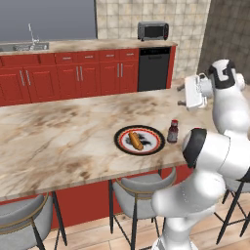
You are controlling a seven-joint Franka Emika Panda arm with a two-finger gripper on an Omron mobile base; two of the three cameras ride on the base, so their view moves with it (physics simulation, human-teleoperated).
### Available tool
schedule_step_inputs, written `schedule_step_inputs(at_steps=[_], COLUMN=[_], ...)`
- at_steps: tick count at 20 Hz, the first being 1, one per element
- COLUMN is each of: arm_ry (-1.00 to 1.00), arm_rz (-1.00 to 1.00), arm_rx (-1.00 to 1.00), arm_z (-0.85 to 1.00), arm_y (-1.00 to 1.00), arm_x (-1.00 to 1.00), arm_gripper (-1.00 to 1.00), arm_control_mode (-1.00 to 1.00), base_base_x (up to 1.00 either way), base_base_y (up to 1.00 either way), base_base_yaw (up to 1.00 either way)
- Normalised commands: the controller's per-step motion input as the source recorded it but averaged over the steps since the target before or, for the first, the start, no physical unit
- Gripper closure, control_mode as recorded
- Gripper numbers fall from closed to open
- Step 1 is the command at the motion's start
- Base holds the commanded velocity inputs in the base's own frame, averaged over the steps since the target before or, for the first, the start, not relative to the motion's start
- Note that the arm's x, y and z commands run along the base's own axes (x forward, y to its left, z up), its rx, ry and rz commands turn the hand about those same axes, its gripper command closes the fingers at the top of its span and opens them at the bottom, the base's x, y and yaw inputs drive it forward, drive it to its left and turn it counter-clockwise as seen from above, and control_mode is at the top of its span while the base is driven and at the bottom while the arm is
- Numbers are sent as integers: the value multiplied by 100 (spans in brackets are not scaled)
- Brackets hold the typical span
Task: Move the hot dog bun to the plate on the dining table and place the condiment next to that plate. Then navigate to the fridge and take the sausage and place it on the plate as well.
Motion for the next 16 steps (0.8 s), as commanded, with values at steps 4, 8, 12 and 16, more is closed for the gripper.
schedule_step_inputs(at_steps=[4, 8, 12, 16], arm_ry=[-6, 9, 27, 38], arm_rz=[-3, -25, -44, -52], arm_rx=[-20, -12, -2, 0], arm_z=[88, 61, 34, 3], arm_y=[85, 76, 47, 9], arm_x=[-68, -67, -63, -56], arm_gripper=[-100, -100, -100, -100], arm_control_mode=[-100, -100, -100, -100], base_base_x=[0, 0, 0, 0], base_base_y=[0, 0, 0, 0], base_base_yaw=[0, 0, 0, 0])
